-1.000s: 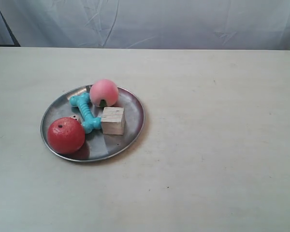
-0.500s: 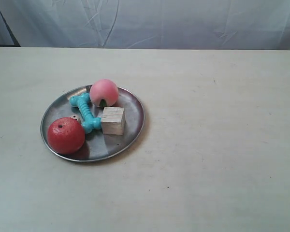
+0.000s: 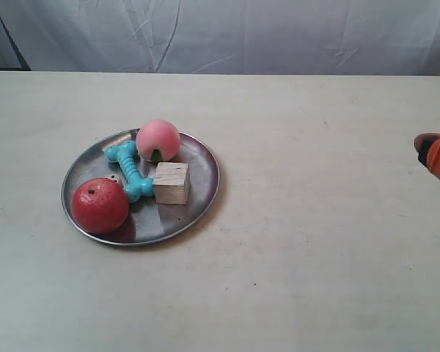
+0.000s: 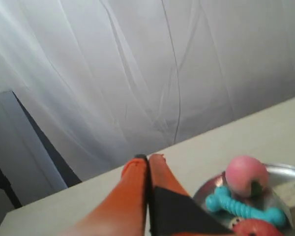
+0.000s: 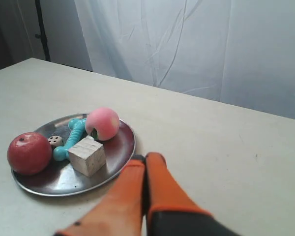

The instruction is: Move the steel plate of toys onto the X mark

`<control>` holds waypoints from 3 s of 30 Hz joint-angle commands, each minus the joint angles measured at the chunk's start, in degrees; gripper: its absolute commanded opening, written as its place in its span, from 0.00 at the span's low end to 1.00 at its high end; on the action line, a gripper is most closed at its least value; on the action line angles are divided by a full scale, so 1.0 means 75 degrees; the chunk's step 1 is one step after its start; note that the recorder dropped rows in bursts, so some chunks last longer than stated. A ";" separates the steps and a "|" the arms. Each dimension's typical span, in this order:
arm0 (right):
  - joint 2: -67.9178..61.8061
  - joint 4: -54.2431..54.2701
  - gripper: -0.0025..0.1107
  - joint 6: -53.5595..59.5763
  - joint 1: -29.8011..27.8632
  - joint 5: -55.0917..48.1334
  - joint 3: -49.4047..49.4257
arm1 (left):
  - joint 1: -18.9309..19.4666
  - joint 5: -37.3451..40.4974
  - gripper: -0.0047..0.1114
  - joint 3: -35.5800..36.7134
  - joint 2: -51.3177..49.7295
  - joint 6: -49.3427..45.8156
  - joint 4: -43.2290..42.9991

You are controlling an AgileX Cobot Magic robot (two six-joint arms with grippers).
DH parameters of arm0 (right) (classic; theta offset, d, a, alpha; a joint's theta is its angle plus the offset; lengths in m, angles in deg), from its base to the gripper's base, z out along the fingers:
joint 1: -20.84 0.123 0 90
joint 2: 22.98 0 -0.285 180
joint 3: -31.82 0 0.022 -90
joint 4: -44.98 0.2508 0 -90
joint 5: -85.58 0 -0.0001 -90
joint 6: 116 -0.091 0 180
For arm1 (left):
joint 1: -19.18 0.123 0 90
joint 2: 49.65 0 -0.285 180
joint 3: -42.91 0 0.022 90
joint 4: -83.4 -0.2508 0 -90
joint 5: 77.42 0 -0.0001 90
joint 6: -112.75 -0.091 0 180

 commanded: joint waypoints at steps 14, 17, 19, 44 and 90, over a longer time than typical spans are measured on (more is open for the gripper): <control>0.0818 0.0016 0.02 0.0023 -0.0790 -0.0065 0.0038 | -0.0689 -0.1210 0.04 0.0753 0.0035 0.3083 -0.0015; 0.1269 0.0016 0.02 0.0023 -0.1320 -0.0065 0.0038 | -0.0689 -0.1210 0.04 0.0753 0.0035 0.3101 0.0131; 0.1597 0.0016 0.02 0.0023 -0.1637 0.0189 0.0173 | -0.0689 -0.1210 0.04 0.0753 0.0035 0.3101 0.0319; 0.2271 -0.0036 0.02 0.0023 -0.2336 0.0843 0.1272 | -0.0689 -0.1264 0.04 0.1071 0.0035 0.3064 0.0673; 0.2271 0.0018 0.02 0.0023 -0.2336 0.0825 0.1272 | 0.0246 -0.1618 0.04 0.2486 0.1040 0.3049 -0.0061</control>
